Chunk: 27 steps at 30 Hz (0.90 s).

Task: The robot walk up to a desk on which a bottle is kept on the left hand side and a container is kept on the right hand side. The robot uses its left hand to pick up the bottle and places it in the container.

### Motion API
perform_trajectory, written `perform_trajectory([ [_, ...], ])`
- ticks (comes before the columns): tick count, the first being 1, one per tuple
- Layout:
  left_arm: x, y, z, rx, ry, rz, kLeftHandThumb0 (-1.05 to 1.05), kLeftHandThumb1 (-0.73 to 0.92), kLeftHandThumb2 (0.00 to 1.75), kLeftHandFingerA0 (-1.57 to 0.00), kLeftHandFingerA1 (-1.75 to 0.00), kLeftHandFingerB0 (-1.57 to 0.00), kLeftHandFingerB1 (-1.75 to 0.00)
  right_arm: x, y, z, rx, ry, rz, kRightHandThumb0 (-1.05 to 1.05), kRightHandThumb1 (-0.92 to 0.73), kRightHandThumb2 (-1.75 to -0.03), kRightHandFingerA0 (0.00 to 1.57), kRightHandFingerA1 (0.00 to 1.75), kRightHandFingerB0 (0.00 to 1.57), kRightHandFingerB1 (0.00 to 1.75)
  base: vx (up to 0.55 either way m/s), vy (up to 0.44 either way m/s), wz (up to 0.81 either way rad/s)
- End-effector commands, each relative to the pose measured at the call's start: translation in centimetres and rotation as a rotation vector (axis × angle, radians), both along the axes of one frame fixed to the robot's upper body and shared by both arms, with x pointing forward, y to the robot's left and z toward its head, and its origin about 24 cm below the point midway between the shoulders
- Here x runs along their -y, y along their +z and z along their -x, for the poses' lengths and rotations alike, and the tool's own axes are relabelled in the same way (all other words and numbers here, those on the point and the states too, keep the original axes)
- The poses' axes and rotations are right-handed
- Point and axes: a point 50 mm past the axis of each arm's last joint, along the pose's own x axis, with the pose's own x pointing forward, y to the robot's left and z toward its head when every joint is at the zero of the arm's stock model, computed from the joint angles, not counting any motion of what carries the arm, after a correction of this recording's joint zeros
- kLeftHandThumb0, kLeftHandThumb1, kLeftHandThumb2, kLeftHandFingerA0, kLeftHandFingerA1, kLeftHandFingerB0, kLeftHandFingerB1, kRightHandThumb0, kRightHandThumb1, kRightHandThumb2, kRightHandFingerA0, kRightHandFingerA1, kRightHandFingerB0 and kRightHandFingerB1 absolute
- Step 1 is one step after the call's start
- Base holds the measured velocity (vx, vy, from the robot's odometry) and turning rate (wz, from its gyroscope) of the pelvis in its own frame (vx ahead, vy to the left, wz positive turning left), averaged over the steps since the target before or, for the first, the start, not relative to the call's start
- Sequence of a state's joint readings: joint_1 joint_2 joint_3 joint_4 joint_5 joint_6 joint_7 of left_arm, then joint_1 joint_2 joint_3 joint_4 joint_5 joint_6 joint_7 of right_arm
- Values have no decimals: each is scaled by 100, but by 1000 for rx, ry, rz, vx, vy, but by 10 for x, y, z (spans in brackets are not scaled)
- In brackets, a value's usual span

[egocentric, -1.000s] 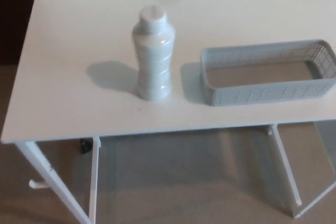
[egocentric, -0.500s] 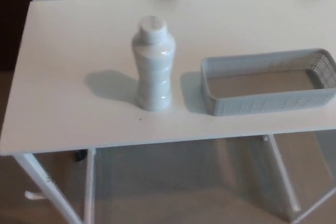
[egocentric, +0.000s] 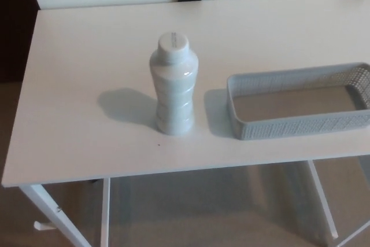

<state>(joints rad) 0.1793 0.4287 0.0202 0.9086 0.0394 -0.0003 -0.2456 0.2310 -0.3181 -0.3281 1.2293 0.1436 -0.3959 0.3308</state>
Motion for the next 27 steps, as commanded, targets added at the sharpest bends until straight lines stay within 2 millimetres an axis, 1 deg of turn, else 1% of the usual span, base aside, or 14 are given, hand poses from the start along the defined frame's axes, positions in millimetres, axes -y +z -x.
perform_trajectory([
  [1, -3, 1, 1, 8, 8, -15, -50, 63, 59, -47, -55, -52, -47, 4, 3, 2, -1, 10, 22, -71, -32, -75, 92, 57, 72, 53, 46, -62, 7],
  [7, -5, 4, -3, 45, 57, -14, -47, 60, 58, -34, -49, -23, -40, 5, 3, -1, -3, 15, 23, -70, -33, -76, 91, 58, 72, 53, 0, 0, 0],
  [8, -5, 7, -5, 136, 141, -7, -36, 54, 57, -18, -51, -2, -30, 5, 3, -1, -3, 14, 22, -64, -43, -55, 93, 47, 76, 43, 0, 0, 0],
  [10, -5, 9, -5, 202, 204, -4, -36, 54, 57, -18, -51, -2, -30, 5, 3, -2, -2, 14, 22, -64, -43, -55, 93, 47, 76, 43, 0, 0, 0],
  [11, -15, 30, -15, 484, 484, -19, -43, 41, 82, 0, -35, 0, -29, 6, 3, -4, -1, 8, 27, -64, -42, -54, 95, 47, 77, 43, 0, 0, 0],
  [12, -21, 46, -23, 630, 605, -30, -43, 41, 82, 0, -35, 0, -29, 6, 3, -6, -2, 2, 32, -64, -42, -54, 95, 47, 77, 43, 0, 0, 0],
  [13, -33, 69, -33, 775, 613, -40, -53, 43, 76, 0, -10, 0, -11, 6, 3, -9, 2, 6, 36, -65, -42, -55, 95, 47, 79, 44, 0, 0, 0],
  [16, -42, 88, -37, 869, 586, -57, -60, 47, 76, 0, -5, 0, -7, 7, 4, -11, 3, 13, 36, -66, -42, -55, 95, 47, 78, 43, 0, 0, 0],
  [18, -55, 148, -58, 1060, 483, -80, -75, 48, 78, -19, -1, -2, -7, 8, 6, -17, 14, 31, 34, -68, -42, -55, 93, 47, 77, 43, 0, 0, 0],
  [19, -56, 161, -62, 1097, 458, -79, -75, 48, 78, -19, -1, -2, -7, 8, 6, -18, 13, 32, 32, -68, -42, -55, 93, 47, 77, 43, 0, 0, 0],
  [20, -55, 178, -69, 1140, 415, -81, -75, 47, 79, -3, -24, 0, -15, 8, 5, -19, 14, 31, 27, -66, -41, -54, 94, 47, 77, 43, 0, 0, 0],
  [23, -35, 223, -93, 1263, 240, -89, -65, 41, 73, -8, -46, -3, -33, 7, 5, -22, 18, 27, 19, -64, -41, -54, 95, 47, 75, 42, 0, 0, 0],
  [25, -10, 249, -110, 1328, 80, -33, -64, 40, 76, -10, -21, 0, -19, 5, 3, -22, 9, 31, 21, -65, -41, -54, 92, 47, 74, 42, 0, 0, 0],
  [27, 4, 256, -120, 1343, 4, 1, -59, 37, 75, 0, -25, 0, -14, 5, 3, -22, 10, 35, 21, -64, -41, -54, 91, 46, 74, 42, 0, 0, 0],
])
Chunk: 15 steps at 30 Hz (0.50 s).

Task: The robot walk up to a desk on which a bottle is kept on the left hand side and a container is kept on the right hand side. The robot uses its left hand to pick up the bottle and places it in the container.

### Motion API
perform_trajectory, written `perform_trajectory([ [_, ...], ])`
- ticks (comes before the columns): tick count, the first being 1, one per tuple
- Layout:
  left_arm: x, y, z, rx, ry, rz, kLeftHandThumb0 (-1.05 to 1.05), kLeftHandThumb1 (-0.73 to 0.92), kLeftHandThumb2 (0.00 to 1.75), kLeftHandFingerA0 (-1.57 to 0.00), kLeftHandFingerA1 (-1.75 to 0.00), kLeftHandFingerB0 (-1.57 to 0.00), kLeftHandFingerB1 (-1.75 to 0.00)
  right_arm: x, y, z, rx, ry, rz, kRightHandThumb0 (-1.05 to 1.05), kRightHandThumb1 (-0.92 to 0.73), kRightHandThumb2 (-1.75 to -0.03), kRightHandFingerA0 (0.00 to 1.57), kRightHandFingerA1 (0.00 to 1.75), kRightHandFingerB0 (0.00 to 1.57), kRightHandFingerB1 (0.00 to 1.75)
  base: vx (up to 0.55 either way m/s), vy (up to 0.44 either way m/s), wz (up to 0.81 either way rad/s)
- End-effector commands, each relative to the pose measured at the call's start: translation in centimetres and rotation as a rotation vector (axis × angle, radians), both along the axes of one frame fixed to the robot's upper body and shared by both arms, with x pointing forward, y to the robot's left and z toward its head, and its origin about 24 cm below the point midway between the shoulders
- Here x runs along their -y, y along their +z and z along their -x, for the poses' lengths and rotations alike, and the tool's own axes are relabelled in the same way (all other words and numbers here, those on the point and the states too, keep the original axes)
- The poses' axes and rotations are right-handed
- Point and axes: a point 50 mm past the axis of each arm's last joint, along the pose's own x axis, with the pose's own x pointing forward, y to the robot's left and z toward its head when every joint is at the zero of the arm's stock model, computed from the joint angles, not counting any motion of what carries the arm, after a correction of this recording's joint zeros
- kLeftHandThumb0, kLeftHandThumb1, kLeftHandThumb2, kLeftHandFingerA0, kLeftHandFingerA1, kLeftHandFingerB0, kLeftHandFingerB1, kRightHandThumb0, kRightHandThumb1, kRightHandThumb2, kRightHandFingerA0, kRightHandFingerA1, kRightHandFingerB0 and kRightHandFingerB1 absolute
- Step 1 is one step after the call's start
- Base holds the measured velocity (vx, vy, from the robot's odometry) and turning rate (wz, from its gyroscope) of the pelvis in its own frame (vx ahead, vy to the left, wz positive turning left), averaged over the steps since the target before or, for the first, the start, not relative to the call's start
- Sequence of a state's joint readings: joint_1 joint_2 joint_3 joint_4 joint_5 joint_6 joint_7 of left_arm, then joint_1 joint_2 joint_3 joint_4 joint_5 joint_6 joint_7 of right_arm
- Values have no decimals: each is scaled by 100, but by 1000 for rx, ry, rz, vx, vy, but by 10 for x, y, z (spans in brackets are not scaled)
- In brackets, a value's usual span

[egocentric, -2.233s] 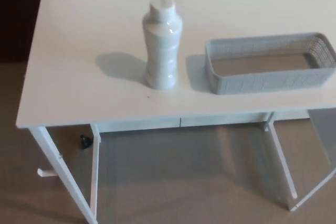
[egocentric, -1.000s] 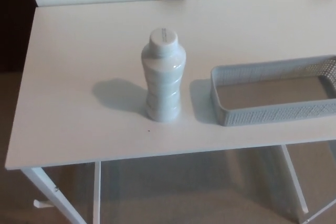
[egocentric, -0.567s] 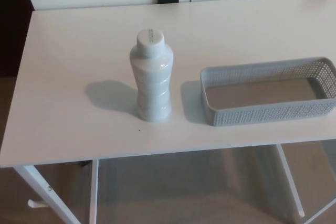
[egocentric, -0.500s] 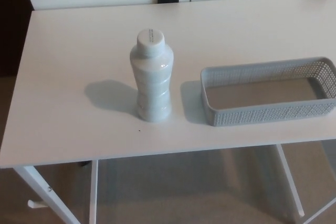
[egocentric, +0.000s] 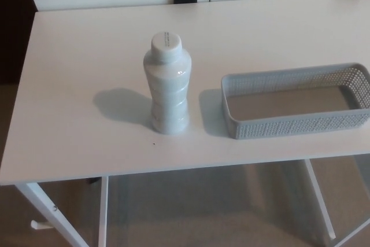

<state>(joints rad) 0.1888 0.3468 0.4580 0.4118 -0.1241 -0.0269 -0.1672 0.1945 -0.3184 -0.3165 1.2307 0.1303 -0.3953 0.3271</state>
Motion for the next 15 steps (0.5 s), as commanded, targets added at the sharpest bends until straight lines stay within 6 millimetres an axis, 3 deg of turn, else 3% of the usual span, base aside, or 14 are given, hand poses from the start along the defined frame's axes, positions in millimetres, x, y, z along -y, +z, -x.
perform_trajectory([
  [1, 35, 159, -55, 597, -244, -115, -59, 37, 75, 0, -25, 0, -14, 6, 3, -8, -9, 6, 18, -64, -41, -54, 91, 46, 74, 42, 0, 0, 0],
  [2, 45, 162, -64, 604, -295, -122, -59, 41, 69, -2, -20, 0, -2, 6, 3, -9, -7, 7, 18, -64, -41, -54, 92, 46, 74, 42, 0, 0, 0],
  [4, 56, 165, -72, 608, -351, -95, -60, 37, 70, 0, -15, 0, -2, 6, 3, -11, -4, 6, 16, -64, -42, -54, 94, 47, 75, 42, 0, 0, 0],
  [5, 63, 166, -78, 601, -380, -83, -51, 44, 64, 0, -18, 0, 0, 6, 3, -12, 3, 3, 14, -64, -40, -54, 97, 47, 78, 44, 0, 0, 0],
  [6, 67, 167, -81, 594, -399, -77, -51, 44, 64, 0, -18, 0, 0, 7, 4, -13, 7, 2, 13, -64, -40, -54, 97, 47, 78, 44, 0, 0, 0],
  [7, 76, 168, -89, 591, -429, -84, -59, 38, 76, 0, -19, 0, -10, 7, 5, -16, 14, 2, 15, -63, -40, -54, 97, 47, 77, 43, 0, 0, 0],
  [12, 107, 162, -113, 540, -537, -82, -61, 37, 79, 0, -23, 0, -13, 7, 6, -20, 24, 8, 25, -63, -40, -54, 92, 47, 77, 43, 0, 0, 0],
  [13, 115, 157, -119, 513, -562, -73, -69, 46, 55, 0, -24, 0, -7, 7, 6, -21, 26, 6, 21, -60, -40, -54, 93, 47, 77, 43, 0, 0, 0],
  [15, 125, 151, -126, 479, -592, -62, -69, 46, 55, 0, -24, 0, -7, 7, 6, -21, 26, 6, 18, -60, -40, -54, 93, 47, 77, 43, 0, 0, 0],
])
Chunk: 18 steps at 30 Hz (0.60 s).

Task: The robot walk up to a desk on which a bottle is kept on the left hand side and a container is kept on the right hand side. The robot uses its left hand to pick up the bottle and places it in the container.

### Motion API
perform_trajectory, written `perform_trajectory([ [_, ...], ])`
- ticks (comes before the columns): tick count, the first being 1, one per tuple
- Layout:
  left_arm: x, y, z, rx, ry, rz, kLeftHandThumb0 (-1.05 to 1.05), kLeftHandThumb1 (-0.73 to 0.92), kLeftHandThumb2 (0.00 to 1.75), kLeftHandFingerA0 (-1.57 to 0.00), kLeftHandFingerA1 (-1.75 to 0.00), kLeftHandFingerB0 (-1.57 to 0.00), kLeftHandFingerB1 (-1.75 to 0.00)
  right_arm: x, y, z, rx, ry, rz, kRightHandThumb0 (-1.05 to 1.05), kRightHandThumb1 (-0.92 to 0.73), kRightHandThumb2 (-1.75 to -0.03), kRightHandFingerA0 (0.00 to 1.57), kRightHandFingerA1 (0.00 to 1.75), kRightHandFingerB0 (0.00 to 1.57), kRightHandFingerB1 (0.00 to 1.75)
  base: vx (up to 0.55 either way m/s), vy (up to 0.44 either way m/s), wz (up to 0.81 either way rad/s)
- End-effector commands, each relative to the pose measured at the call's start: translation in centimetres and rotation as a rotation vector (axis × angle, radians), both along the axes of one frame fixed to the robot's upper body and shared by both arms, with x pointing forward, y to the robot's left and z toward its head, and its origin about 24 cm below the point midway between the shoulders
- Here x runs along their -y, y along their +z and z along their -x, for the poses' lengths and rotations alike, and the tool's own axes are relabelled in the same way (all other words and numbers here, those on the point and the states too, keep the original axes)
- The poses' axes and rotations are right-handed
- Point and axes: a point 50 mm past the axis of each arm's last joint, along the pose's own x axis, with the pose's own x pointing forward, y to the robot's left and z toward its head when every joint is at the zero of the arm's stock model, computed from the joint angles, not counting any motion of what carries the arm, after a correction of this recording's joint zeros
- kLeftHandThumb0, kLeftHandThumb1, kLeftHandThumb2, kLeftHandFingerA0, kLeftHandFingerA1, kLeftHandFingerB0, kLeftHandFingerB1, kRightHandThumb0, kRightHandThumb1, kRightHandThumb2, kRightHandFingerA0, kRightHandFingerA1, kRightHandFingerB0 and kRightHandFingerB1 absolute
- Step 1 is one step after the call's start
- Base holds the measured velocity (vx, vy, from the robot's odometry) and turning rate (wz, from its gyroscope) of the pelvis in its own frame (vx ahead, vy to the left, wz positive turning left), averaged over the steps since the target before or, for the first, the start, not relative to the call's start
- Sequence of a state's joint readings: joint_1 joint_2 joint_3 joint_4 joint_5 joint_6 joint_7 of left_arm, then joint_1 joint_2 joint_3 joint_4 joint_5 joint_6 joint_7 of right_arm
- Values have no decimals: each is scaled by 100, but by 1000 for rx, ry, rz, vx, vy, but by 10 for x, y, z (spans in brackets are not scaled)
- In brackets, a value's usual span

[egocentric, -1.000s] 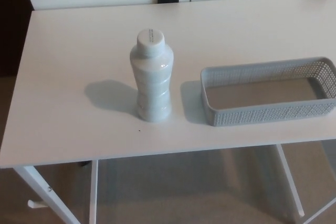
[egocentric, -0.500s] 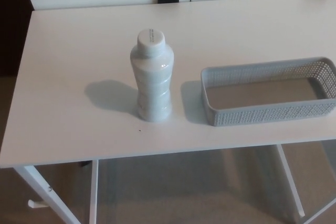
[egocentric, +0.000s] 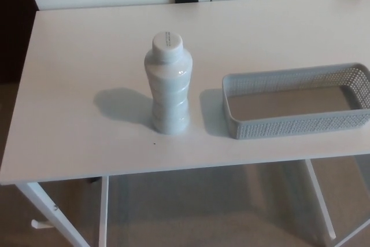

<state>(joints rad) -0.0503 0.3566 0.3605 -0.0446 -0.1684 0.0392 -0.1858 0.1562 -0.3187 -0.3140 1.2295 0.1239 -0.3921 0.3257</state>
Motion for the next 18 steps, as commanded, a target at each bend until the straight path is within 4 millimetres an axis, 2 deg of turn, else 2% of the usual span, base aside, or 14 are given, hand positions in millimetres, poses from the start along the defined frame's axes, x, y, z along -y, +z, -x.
perform_trajectory([
  [1, 58, 22, -35, -55, -238, -27, -69, 38, 72, -1, -19, 0, -5, 8, 4, -6, -9, -9, 23, -61, -40, -54, 94, 47, 77, 43, 0, 0, 0],
  [2, 58, 22, -35, -55, -238, -27, -69, 38, 72, -1, -19, 0, -5, 8, 4, -6, -9, -9, 23, -61, -40, -54, 94, 47, 77, 43, 0, 0, 0],
  [7, 75, -7, -44, -193, -271, -12, -71, 40, 72, 0, -12, 0, -2, 8, 6, -10, 9, -2, 19, -62, -40, -54, 94, 47, 80, 44, 0, 0, 0],
  [8, 78, -15, -45, -220, -279, -6, -68, 41, 78, 0, -10, 0, -4, 9, 6, -11, 9, 1, 21, -60, -41, -54, 94, 47, 78, 44, 0, 0, 0],
  [10, 83, -23, -46, -246, -281, -20, -71, 40, 72, 0, -11, 0, -1, 9, 6, -13, 7, -1, 25, -61, -40, -54, 96, 47, 81, 44, 0, 0, 0],
  [13, 87, -31, -43, -273, -285, -37, -69, 41, 71, 0, -14, 0, -3, 9, 7, -13, 10, 2, 28, -63, -40, -54, 95, 47, 81, 44, 0, 0, 0],
  [14, 90, -35, -42, -286, -293, -47, -70, 41, 72, 0, -13, 0, -2, 8, 7, -14, 14, 7, 30, -64, -41, -54, 95, 47, 82, 44, 0, 0, 0],
  [15, 93, -38, -41, -292, -294, -62, -66, 41, 80, 0, -20, 0, -9, 7, 6, -15, 16, 11, 32, -63, -41, -54, 94, 47, 82, 45, 0, 0, 0],
  [18, 96, -43, -39, -299, -294, -69, -64, 39, 79, 0, -20, 0, -10, 7, 6, -15, 19, 17, 33, -63, -41, -54, 93, 47, 82, 44, 0, 0, 0],
])
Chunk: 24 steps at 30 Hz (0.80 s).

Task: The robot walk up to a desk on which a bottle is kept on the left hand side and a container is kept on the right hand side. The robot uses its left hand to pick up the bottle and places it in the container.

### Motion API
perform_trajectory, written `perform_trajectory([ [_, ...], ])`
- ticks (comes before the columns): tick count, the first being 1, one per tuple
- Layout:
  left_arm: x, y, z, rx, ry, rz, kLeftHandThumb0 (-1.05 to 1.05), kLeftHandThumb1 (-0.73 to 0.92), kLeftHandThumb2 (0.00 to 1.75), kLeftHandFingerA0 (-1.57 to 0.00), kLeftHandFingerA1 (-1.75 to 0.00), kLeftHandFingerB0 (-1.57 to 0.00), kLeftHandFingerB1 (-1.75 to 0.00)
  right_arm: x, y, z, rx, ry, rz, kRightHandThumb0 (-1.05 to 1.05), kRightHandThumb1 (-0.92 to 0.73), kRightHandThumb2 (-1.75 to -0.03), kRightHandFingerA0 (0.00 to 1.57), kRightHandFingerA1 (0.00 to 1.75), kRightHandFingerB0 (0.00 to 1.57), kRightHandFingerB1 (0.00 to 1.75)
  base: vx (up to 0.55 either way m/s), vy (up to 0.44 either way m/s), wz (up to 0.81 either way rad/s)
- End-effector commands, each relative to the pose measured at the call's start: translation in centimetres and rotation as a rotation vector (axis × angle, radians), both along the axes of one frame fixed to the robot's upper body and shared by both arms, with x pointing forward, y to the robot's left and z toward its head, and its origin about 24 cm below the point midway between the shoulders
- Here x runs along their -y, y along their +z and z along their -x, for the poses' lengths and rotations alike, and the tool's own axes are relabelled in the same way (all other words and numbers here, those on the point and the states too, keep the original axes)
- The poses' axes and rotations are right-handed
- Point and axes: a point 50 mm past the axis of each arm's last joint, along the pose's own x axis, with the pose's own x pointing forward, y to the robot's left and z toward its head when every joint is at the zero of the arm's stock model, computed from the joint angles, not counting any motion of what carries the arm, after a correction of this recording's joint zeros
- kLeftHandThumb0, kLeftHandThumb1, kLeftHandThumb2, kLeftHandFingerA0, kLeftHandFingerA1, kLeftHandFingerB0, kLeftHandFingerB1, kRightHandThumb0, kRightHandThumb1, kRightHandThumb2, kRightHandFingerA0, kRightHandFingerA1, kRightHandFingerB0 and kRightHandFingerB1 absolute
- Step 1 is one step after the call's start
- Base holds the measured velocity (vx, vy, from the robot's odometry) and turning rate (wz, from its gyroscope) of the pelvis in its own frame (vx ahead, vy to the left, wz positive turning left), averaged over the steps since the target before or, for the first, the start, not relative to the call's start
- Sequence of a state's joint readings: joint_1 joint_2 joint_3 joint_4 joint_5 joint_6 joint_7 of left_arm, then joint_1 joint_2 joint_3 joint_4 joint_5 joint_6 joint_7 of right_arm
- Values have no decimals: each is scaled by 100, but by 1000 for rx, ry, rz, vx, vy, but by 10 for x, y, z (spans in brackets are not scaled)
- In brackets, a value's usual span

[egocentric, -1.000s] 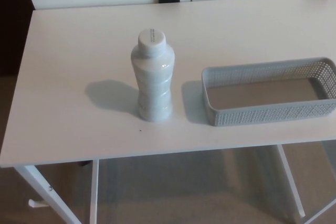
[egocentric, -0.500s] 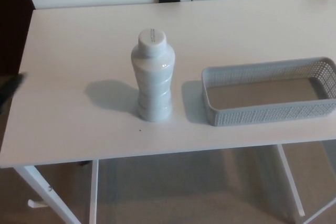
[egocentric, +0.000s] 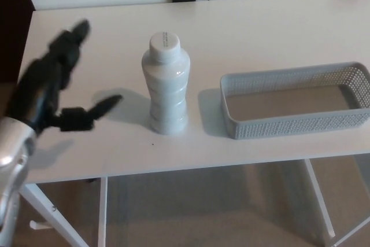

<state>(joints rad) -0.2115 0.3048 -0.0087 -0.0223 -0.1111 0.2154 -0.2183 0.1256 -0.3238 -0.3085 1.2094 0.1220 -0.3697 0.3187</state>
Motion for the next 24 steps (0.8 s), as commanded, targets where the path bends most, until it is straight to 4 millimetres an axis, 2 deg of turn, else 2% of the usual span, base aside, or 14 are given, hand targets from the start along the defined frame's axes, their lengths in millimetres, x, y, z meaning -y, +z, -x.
perform_trajectory([
  [1, 4, -20, 5, -89, 24, -52, -66, 41, 79, 0, -15, 0, -9, 5, 3, 0, -1, 9, 24, -64, -41, -54, 94, 47, 82, 44, 0, 0, 0],
  [5, 8, -25, 6, -116, 8, -56, -68, 42, 80, 0, -15, 0, -9, 5, 5, -3, 12, 18, 27, -64, -41, -54, 94, 47, 82, 44, 0, 0, 0],
  [6, 10, -26, 6, -118, 4, -65, -69, 50, 58, 0, -22, 0, -2, 5, 5, -4, 19, 22, 24, -64, -41, -54, 93, 47, 81, 44, 0, 0, 0],
  [7, 13, -27, 6, -121, -3, -69, -68, 41, 81, 0, -15, 0, -10, 5, 6, -5, 25, 23, 21, -63, -40, -54, 94, 47, 82, 44, 0, 0, 0],
  [16, 36, -33, 3, -134, -50, -72, -67, 40, 81, 0, -15, 0, -11, 3, 6, -10, 35, 39, 19, -65, -42, -55, 93, 46, 84, 44, 0, 0, 0],
  [18, 49, -33, -1, -151, -68, -68, -65, 39, 80, 0, -19, 0, -13, 2, 5, -12, 31, 33, 22, -66, -41, -55, 93, 47, 83, 44, 0, 0, 0],
  [24, 70, -34, -12, -172, -89, 13, -62, 39, 79, 0, -24, 0, -12, 1, 6, -16, 41, 41, 32, -66, -41, -55, 94, 47, 83, 45, 0, 0, 0],
])
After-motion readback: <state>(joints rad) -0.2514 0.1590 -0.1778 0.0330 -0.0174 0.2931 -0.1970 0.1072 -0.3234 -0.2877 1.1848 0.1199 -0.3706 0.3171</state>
